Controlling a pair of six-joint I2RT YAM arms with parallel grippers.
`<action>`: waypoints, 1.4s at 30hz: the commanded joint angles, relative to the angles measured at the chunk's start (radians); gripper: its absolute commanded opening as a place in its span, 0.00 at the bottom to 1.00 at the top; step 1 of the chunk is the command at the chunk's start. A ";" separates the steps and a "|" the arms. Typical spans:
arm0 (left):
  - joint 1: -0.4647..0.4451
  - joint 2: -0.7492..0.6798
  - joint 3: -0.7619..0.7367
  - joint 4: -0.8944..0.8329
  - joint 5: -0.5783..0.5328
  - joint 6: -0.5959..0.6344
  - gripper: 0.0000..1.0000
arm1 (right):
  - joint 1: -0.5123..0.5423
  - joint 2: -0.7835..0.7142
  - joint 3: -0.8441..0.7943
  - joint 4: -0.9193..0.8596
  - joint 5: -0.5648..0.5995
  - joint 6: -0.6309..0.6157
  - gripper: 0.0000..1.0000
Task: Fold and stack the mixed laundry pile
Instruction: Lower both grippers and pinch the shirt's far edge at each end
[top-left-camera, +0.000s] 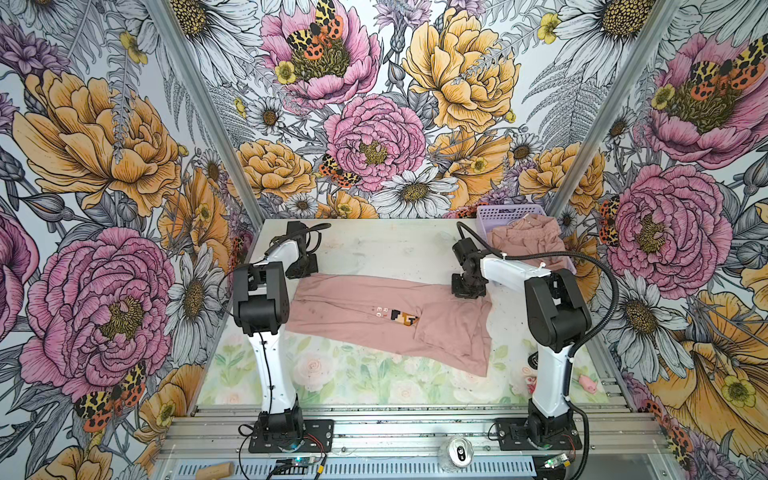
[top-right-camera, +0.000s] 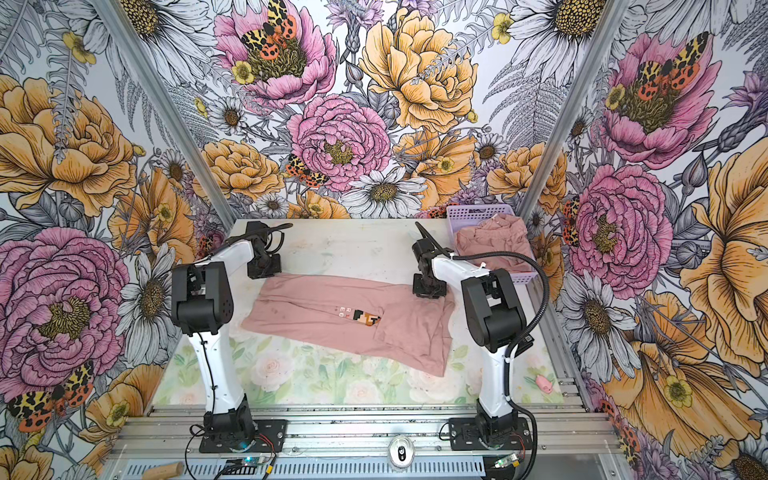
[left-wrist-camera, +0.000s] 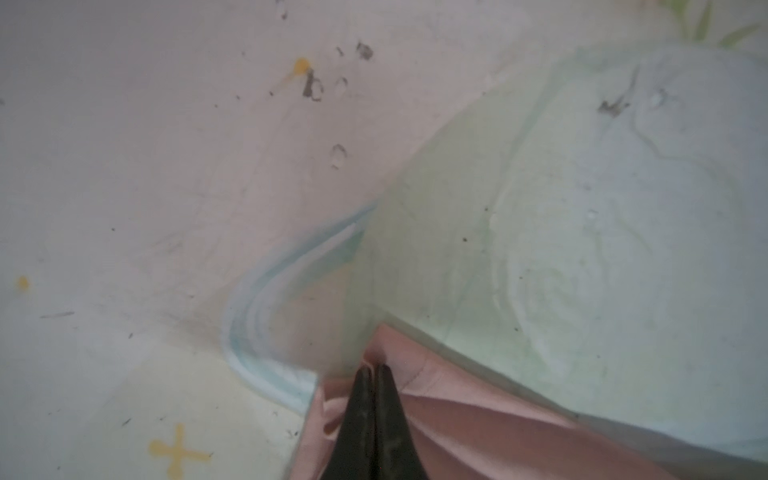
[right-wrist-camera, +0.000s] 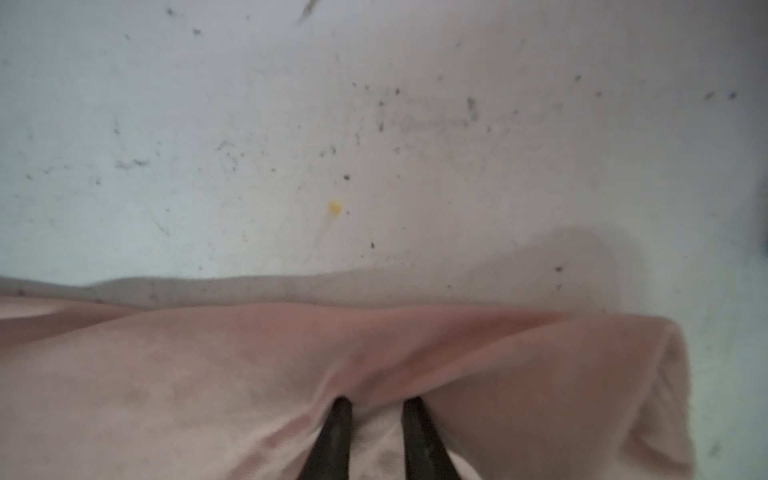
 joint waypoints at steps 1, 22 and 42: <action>0.047 -0.051 -0.022 0.001 -0.056 -0.013 0.00 | -0.007 0.050 0.038 0.010 0.041 -0.021 0.24; 0.118 -0.039 0.013 0.002 -0.098 -0.021 0.00 | -0.017 0.084 0.308 -0.002 -0.033 -0.098 0.35; 0.130 -0.077 -0.017 0.000 -0.153 -0.044 0.27 | -0.043 0.176 0.288 -0.020 0.012 -0.094 0.35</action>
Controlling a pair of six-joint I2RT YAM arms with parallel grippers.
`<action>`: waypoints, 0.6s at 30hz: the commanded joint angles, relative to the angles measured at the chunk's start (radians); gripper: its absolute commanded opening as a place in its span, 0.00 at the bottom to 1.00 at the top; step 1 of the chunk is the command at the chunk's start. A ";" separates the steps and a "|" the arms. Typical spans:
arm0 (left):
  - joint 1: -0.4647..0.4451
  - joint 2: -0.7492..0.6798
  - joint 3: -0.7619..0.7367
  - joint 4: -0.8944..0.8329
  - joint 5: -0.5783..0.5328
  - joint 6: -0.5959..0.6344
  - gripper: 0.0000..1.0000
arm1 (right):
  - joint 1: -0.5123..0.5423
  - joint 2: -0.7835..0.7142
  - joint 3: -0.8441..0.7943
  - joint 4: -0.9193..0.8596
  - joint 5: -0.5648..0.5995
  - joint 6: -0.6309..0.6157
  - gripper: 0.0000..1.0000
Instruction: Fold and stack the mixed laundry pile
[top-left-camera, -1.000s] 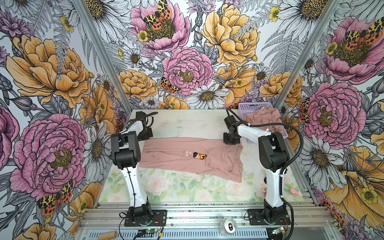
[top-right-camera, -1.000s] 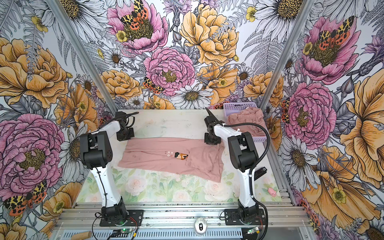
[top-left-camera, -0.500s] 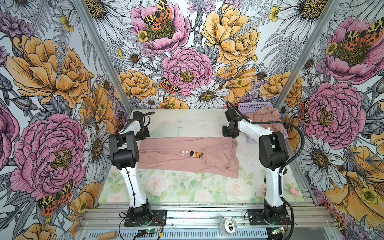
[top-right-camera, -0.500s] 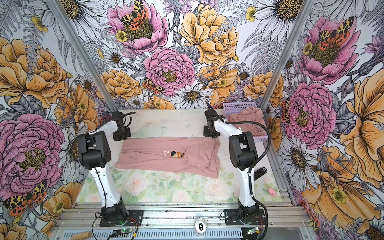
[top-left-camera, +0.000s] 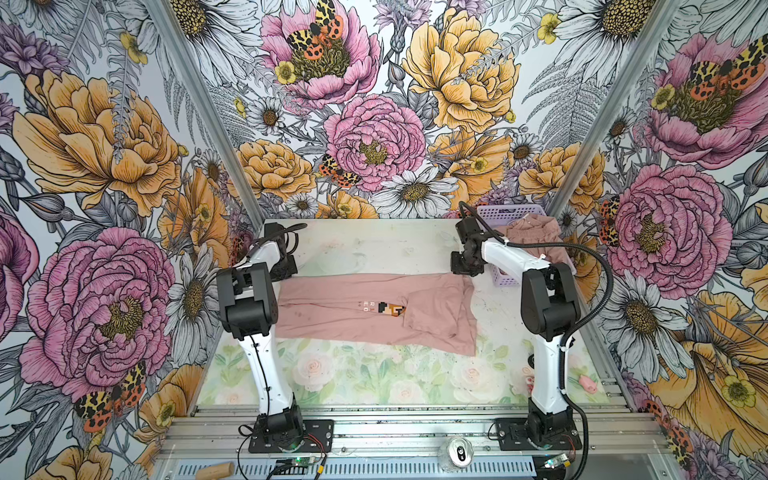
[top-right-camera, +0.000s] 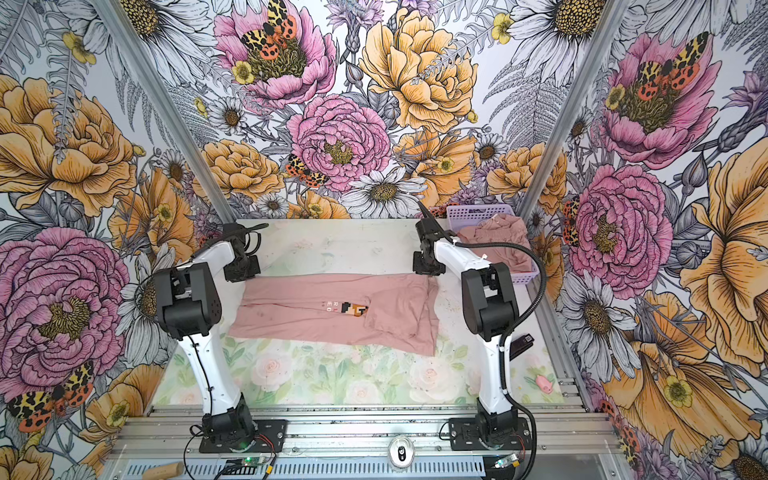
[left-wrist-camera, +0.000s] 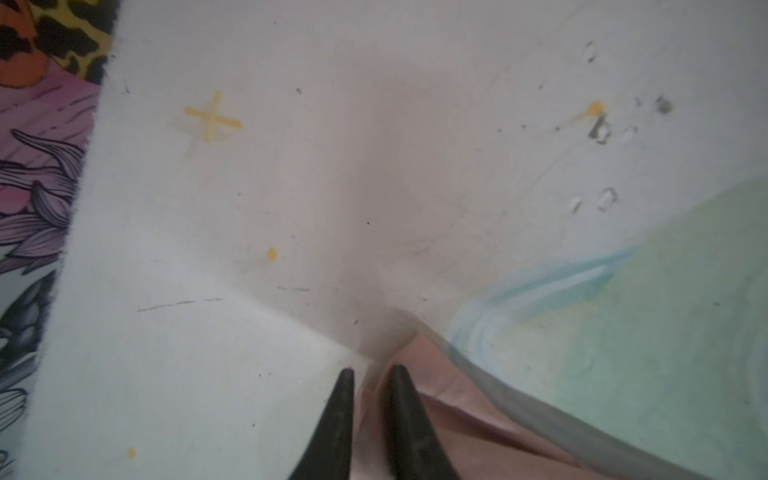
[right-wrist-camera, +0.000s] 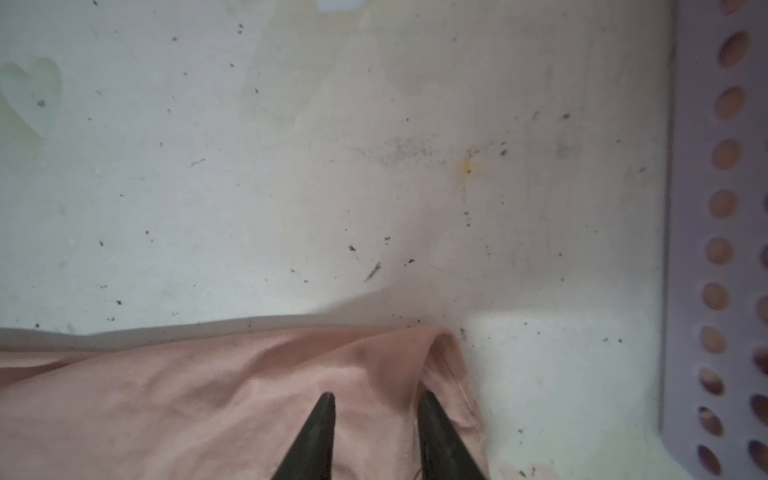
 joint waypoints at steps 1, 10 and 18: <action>0.014 -0.065 -0.013 0.012 -0.052 -0.012 0.28 | 0.002 0.058 0.026 -0.002 0.044 -0.008 0.35; 0.000 -0.176 -0.056 0.012 -0.043 -0.034 0.43 | -0.003 0.155 0.131 -0.004 0.114 -0.024 0.33; -0.071 -0.269 -0.126 0.010 0.031 -0.056 0.49 | -0.015 0.263 0.355 -0.062 0.092 -0.031 0.33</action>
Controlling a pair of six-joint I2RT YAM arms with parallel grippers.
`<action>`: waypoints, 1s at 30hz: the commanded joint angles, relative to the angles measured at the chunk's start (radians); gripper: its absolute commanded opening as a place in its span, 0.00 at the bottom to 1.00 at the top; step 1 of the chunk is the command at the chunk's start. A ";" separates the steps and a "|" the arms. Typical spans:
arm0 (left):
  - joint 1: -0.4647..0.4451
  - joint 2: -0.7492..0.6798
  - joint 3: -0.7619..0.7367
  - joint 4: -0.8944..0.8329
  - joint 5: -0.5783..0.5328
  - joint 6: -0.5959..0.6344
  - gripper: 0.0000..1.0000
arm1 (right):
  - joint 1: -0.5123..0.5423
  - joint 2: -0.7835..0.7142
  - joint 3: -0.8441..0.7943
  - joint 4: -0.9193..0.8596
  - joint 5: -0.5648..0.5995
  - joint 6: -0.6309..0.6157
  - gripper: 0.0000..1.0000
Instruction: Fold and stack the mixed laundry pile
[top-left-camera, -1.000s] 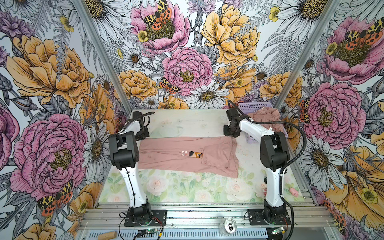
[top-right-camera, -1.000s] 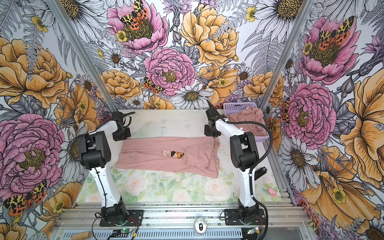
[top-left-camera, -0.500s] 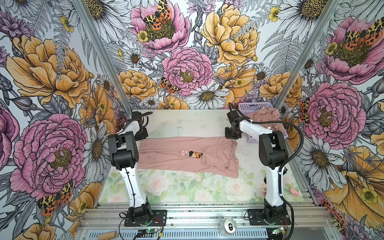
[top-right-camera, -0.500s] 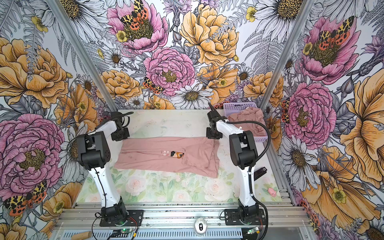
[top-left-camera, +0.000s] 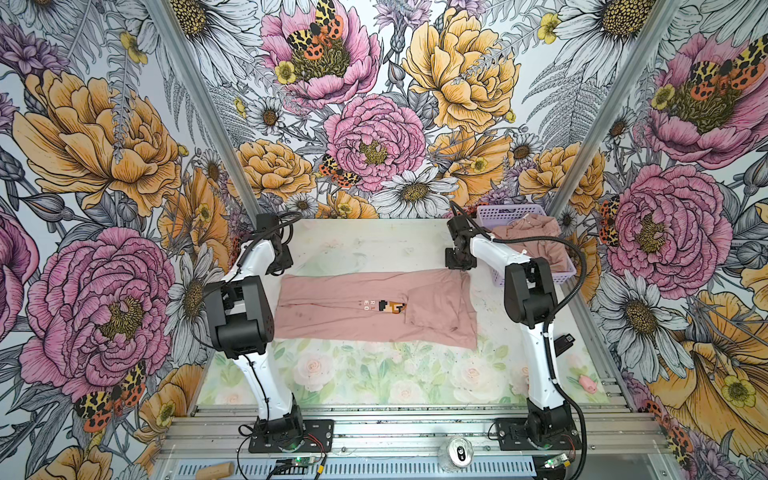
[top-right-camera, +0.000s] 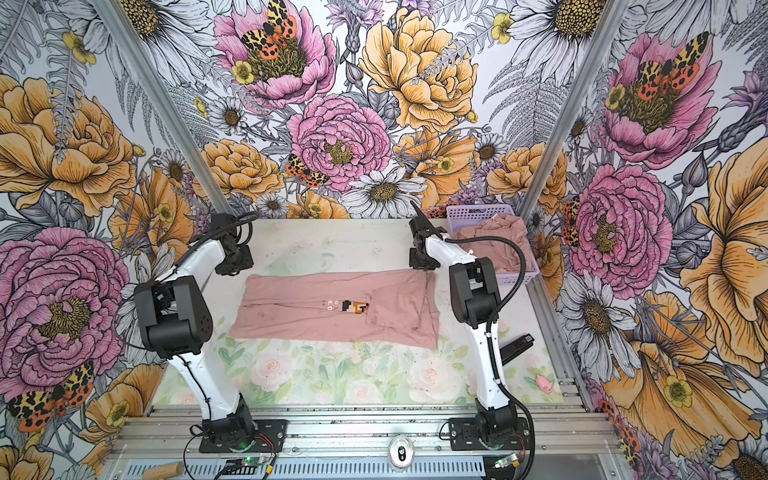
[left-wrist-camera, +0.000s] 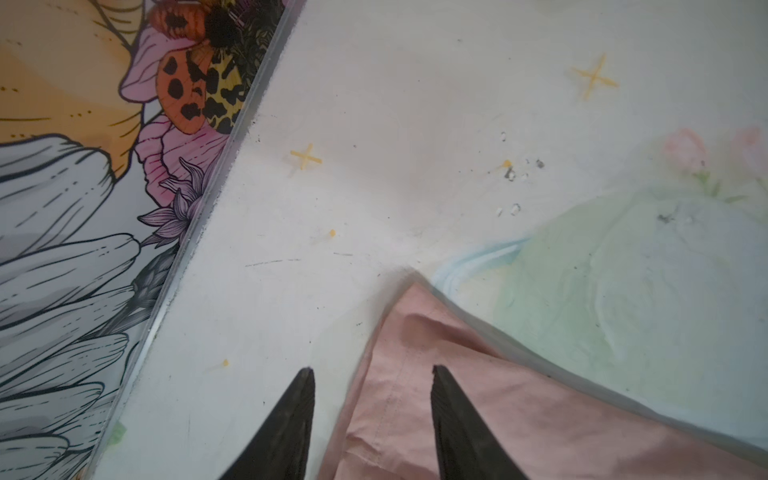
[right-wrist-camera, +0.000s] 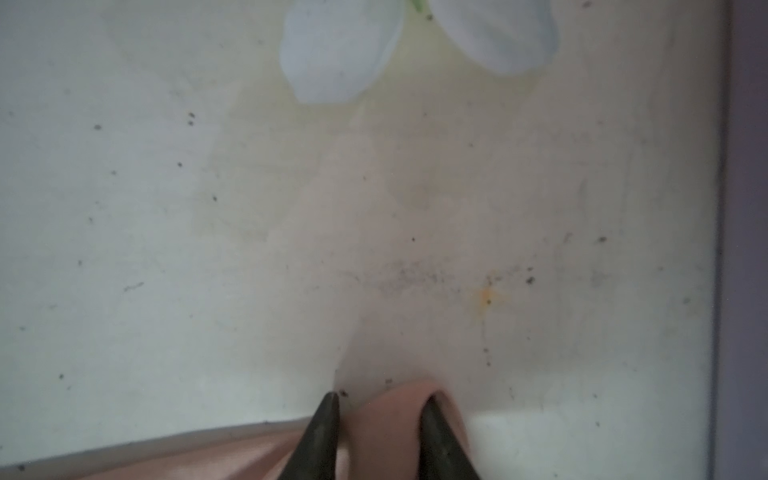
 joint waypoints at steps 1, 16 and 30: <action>-0.049 -0.046 -0.045 0.010 0.060 -0.028 0.50 | -0.011 0.023 0.083 -0.037 0.004 -0.012 0.34; -0.232 -0.015 -0.141 0.011 0.208 -0.011 0.63 | 0.048 -0.367 -0.350 -0.058 -0.167 0.095 0.48; -0.214 0.090 -0.171 -0.026 0.217 -0.008 0.63 | 0.102 -0.266 -0.408 -0.014 -0.074 0.118 0.43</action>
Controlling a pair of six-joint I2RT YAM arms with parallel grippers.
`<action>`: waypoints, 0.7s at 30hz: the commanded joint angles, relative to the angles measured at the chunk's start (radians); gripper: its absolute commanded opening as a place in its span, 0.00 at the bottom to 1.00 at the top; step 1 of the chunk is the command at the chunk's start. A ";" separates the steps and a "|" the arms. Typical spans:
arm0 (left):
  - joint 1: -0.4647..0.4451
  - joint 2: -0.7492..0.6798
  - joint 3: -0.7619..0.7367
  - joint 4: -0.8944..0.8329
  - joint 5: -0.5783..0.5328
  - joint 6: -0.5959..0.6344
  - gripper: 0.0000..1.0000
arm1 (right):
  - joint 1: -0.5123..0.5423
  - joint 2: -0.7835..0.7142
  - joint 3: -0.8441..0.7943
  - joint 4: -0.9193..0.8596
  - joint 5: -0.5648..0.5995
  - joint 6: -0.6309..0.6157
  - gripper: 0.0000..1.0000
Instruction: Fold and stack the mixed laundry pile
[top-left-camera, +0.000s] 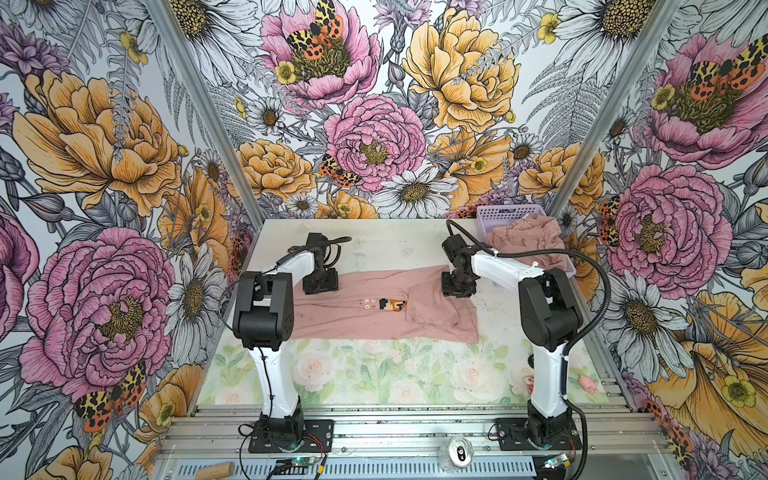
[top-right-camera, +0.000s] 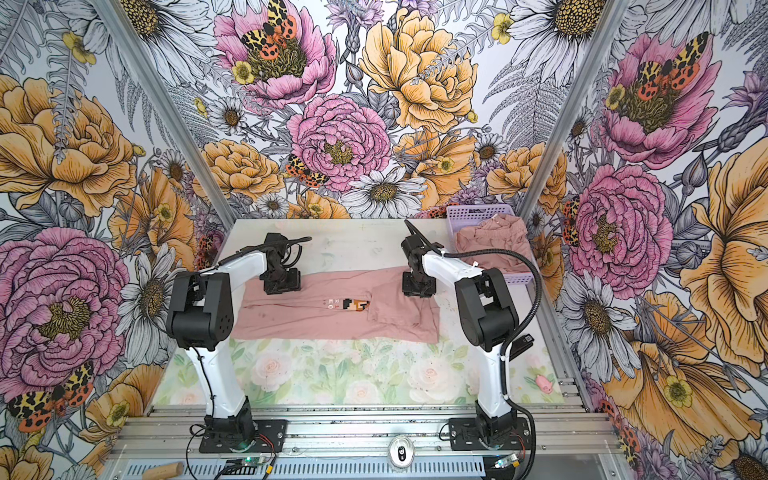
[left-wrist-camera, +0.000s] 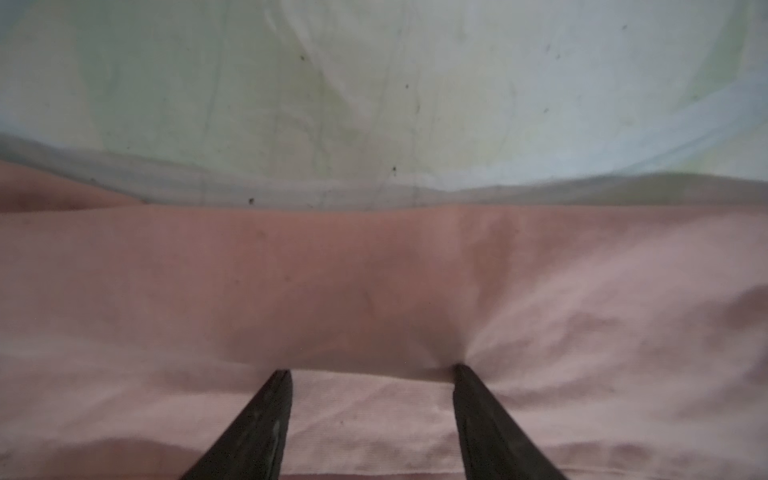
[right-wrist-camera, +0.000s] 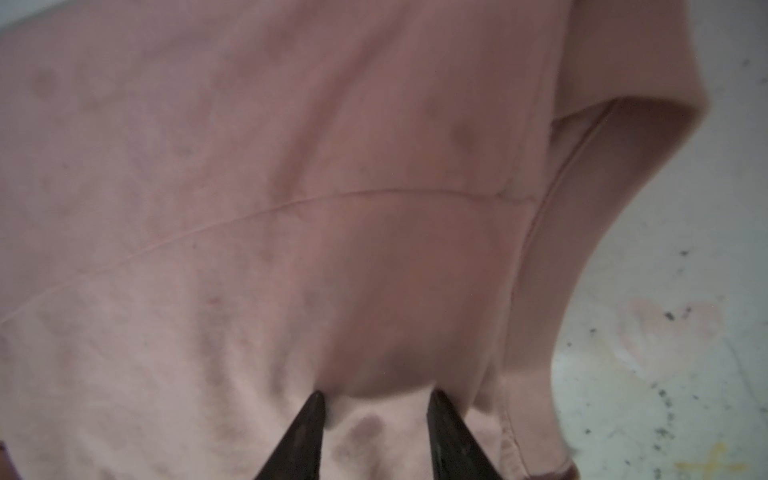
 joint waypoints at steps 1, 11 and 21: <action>0.026 0.018 -0.028 -0.014 0.021 -0.003 0.63 | -0.010 0.077 0.066 0.031 0.067 -0.016 0.43; 0.062 -0.023 -0.093 -0.077 0.102 -0.050 0.62 | -0.055 0.376 0.504 -0.016 0.084 -0.118 0.41; 0.056 -0.080 -0.052 -0.085 0.143 -0.036 0.67 | -0.095 0.790 1.306 -0.190 -0.020 -0.131 0.44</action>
